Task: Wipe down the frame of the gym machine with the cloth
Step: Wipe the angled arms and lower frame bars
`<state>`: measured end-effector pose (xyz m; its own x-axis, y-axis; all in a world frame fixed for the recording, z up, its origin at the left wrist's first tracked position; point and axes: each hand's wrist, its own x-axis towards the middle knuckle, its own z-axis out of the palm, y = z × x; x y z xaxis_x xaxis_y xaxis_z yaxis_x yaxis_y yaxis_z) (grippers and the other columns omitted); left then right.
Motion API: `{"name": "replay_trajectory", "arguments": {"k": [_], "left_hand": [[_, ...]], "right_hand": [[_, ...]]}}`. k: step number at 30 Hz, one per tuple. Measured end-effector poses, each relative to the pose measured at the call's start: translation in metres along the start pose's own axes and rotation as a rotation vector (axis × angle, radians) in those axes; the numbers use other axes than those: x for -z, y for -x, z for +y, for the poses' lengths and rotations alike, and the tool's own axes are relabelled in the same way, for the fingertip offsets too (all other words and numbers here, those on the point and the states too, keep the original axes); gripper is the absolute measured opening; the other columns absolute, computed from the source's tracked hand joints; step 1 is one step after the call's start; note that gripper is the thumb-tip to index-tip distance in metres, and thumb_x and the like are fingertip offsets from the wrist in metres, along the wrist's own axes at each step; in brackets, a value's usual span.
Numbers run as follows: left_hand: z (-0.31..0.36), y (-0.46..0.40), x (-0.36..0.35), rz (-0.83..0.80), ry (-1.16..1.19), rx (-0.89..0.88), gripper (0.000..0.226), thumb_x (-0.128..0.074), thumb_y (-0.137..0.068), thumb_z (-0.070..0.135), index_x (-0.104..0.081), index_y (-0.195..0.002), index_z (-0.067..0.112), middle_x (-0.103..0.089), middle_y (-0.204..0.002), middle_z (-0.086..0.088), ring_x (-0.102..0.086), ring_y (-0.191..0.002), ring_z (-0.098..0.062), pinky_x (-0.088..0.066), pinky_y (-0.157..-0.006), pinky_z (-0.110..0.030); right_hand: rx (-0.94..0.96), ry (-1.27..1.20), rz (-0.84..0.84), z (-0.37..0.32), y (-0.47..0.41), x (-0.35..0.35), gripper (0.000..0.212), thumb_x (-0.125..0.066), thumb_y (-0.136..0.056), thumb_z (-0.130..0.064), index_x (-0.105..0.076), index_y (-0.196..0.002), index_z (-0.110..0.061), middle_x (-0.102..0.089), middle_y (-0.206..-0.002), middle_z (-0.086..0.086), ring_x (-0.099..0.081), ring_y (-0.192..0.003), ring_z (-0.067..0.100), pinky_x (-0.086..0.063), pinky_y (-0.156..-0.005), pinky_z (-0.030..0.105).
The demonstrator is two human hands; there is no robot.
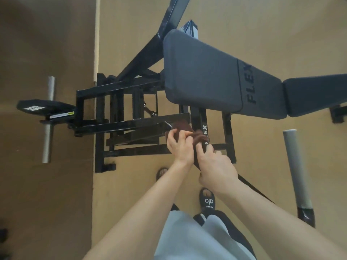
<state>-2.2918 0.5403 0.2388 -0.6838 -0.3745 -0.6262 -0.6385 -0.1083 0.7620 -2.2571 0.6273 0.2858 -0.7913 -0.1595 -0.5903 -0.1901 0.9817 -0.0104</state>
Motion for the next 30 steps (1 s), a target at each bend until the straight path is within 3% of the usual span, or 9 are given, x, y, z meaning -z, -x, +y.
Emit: {"name": "replay_trajectory", "arguments": {"k": [2,5,9,13,16,24,30], "left_hand": [[-0.001,-0.001,-0.001,-0.006,-0.035,-0.01,0.039,-0.058,-0.097,0.01,-0.056,-0.075,0.042,-0.035,-0.147,-0.005,-0.034,-0.139,-0.031,-0.038,-0.114,-0.053],[0.006,-0.023,0.002,-0.025,-0.15,-0.024,0.033,-0.056,-0.101,0.016,-0.054,-0.078,0.039,-0.03,-0.148,0.002,-0.026,-0.141,-0.026,-0.034,-0.117,-0.05],[0.018,-0.065,0.01,0.068,-0.15,0.016,0.034,-0.057,-0.102,0.016,-0.047,-0.076,0.035,-0.034,-0.149,-0.006,-0.032,-0.14,-0.029,-0.037,-0.117,-0.047],[0.027,-0.08,0.012,0.065,-0.185,0.089,0.033,-0.055,-0.104,0.019,-0.046,-0.076,0.035,-0.032,-0.151,-0.004,-0.029,-0.142,-0.028,-0.034,-0.118,-0.048],[0.03,-0.074,0.015,0.048,-0.238,0.103,0.032,-0.052,-0.105,0.021,-0.042,-0.078,0.035,-0.031,-0.154,-0.006,-0.029,-0.144,-0.029,-0.031,-0.119,-0.05],[0.005,-0.025,-0.003,-0.039,-0.41,-0.029,0.01,-0.044,-0.108,0.025,-0.048,-0.107,0.034,-0.017,-0.158,0.002,-0.014,-0.148,-0.023,-0.019,-0.122,-0.04],[0.006,-0.04,-0.004,0.032,-0.374,-0.062,0.014,-0.047,-0.107,0.024,-0.056,-0.1,0.031,-0.026,-0.154,0.0,-0.023,-0.145,-0.025,-0.027,-0.122,-0.043]], "right_hand": [[-0.008,0.006,0.002,-0.001,0.0,0.001,0.073,-0.07,-0.089,-0.017,-0.027,-0.148,-0.013,-0.055,-0.125,0.012,-0.064,-0.098,0.028,-0.054,-0.073,0.034],[-0.014,0.049,0.015,-0.002,-0.002,0.001,0.068,-0.064,-0.092,-0.016,-0.027,-0.149,-0.007,-0.055,-0.124,0.013,-0.064,-0.096,0.028,-0.049,-0.067,0.032],[-0.031,0.062,-0.003,-0.004,-0.003,-0.001,0.067,-0.054,-0.093,-0.011,-0.022,-0.151,-0.006,-0.052,-0.127,0.014,-0.061,-0.094,0.028,-0.043,-0.064,0.032],[-0.034,0.04,-0.026,-0.003,-0.004,0.001,0.072,-0.059,-0.094,-0.013,-0.019,-0.153,-0.008,-0.05,-0.135,0.015,-0.061,-0.102,0.029,-0.054,-0.074,0.032],[-0.036,0.056,-0.02,-0.004,-0.001,0.002,0.07,-0.06,-0.093,-0.013,-0.022,-0.152,-0.007,-0.053,-0.13,0.016,-0.062,-0.098,0.03,-0.052,-0.071,0.033],[-0.03,0.018,-0.019,-0.003,0.0,0.002,0.08,-0.073,-0.092,-0.023,-0.022,-0.151,-0.008,-0.054,-0.133,0.017,-0.064,-0.105,0.031,-0.055,-0.075,0.034],[-0.014,0.011,-0.025,-0.002,0.001,0.005,0.081,-0.071,-0.092,-0.021,-0.019,-0.153,-0.005,-0.049,-0.139,0.023,-0.064,-0.11,0.034,-0.056,-0.081,0.036]]}}
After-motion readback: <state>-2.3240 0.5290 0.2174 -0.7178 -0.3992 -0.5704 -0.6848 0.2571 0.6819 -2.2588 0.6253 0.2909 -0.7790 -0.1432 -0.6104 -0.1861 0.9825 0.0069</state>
